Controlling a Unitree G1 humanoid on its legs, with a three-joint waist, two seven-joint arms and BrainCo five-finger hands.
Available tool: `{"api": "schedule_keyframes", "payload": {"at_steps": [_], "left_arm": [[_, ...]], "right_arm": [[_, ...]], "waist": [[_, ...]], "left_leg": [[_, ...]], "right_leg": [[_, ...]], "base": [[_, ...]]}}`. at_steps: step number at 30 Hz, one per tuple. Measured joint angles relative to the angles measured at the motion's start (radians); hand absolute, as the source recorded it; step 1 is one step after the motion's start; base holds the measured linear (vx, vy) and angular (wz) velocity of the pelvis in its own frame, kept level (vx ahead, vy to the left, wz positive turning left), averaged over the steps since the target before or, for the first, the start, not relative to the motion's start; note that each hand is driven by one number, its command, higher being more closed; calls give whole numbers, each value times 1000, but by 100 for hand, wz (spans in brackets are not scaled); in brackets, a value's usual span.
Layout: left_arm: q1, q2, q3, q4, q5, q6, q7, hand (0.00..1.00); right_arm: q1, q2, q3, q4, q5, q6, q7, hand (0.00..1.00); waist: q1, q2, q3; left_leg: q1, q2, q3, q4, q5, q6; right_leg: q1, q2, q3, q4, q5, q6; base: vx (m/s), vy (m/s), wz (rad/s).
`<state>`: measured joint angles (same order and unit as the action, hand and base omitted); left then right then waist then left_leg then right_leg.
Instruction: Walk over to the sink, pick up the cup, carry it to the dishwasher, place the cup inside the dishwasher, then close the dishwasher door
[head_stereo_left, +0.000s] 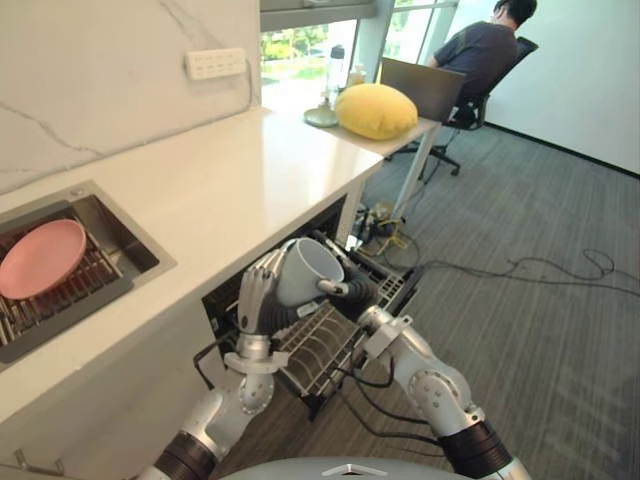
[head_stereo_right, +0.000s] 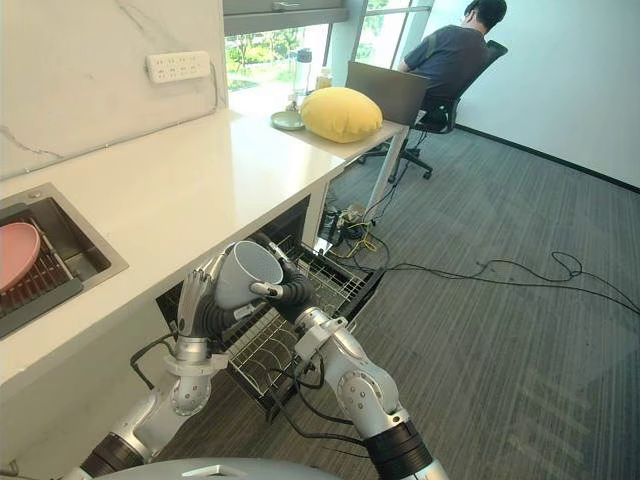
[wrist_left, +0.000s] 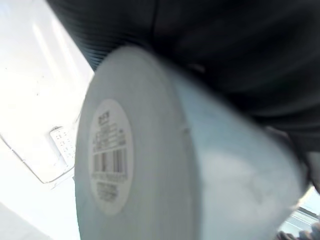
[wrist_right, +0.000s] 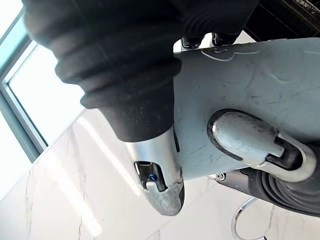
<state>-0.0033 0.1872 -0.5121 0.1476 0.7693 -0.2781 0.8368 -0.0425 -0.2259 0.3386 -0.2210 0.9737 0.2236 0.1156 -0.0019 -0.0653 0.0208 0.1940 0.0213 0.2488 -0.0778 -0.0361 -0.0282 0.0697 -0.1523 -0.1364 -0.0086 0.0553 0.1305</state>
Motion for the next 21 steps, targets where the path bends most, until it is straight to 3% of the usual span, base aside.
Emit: {"api": "schedule_keyframes", "payload": {"at_steps": [16, 17, 21], "left_arm": [[31, 36, -2, -1, 0, 0, 1, 100], [31, 36, -2, -1, 0, 0, 0, 100], [31, 37, 0, -7, -1, 0, -1, 100]], "right_arm": [[-30, -47, 16, 0, -111, 79, 44, 0], [-31, -50, 16, 0, -116, 79, 48, 100], [-36, -63, 19, 0, -141, 85, 58, 100]], "waist": [[2, -2, -1], [2, -2, -1], [2, -2, -2]], "left_leg": [[-1, 0, -1, 0, 0, 0], [-1, 0, -1, 0, 0, 0], [-1, 0, -1, 0, 0, 0]], "right_leg": [[0, 0, -2, 0, 0, 0], [0, 0, -2, 0, 0, 0], [0, 0, -2, 0, 0, 0]], "base": [[-2, -1, 0], [0, 0, 0], [0, 0, 0]]}}
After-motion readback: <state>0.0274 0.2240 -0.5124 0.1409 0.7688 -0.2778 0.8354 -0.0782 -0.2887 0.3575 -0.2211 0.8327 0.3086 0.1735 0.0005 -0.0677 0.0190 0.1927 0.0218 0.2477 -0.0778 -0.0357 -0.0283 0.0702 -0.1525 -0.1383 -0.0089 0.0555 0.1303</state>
